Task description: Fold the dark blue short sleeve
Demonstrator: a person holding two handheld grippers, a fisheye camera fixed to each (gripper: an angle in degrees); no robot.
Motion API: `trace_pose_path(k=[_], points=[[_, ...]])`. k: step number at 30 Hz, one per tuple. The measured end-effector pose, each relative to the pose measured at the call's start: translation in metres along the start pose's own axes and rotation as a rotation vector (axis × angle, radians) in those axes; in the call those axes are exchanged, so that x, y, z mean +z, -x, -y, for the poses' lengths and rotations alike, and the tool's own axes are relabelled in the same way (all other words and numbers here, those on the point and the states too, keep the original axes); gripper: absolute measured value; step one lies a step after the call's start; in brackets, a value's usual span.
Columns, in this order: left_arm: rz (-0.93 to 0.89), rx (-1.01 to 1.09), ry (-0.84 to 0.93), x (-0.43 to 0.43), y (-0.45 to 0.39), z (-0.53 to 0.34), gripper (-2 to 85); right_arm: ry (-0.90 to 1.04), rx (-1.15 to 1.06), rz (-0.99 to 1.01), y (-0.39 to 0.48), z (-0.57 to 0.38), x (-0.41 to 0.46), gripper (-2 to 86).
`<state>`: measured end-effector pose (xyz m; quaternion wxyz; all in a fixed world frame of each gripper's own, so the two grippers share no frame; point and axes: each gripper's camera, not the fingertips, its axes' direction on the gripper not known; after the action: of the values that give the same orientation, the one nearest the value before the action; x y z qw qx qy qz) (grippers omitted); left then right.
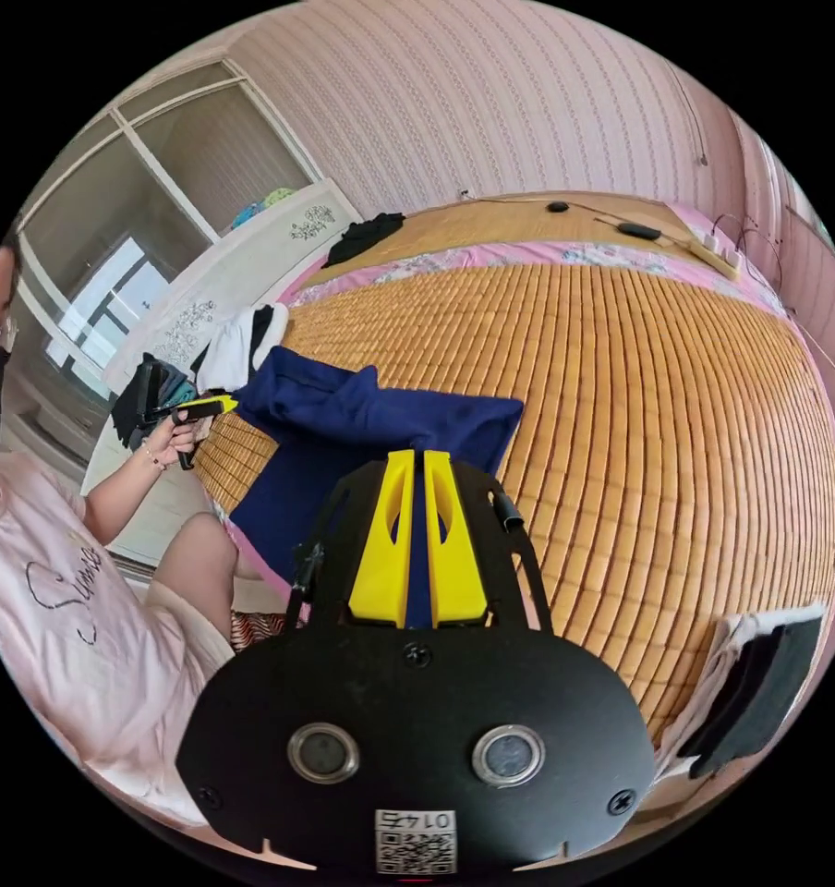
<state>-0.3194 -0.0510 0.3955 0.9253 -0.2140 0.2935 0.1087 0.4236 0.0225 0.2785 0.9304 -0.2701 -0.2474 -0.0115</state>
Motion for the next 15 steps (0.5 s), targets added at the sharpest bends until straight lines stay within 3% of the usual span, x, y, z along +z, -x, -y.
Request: trace_pose_path(k=[3,7,15], points=[[0.033,-0.104,0.083,0.036,0.005,-0.053,-1.0,0.161,0.081,-0.045,-0.002,-0.042,0.047,0.4],[0.014,-0.184,0.001,0.029,0.005,-0.075,-1.0,0.074,0.114,-0.065,0.011,-0.054,0.048,0.4],[0.069,-0.099,-0.024,-0.002,-0.024,-0.08,-0.9,-0.007,0.001,-0.062,0.055,-0.051,0.029,0.2]])
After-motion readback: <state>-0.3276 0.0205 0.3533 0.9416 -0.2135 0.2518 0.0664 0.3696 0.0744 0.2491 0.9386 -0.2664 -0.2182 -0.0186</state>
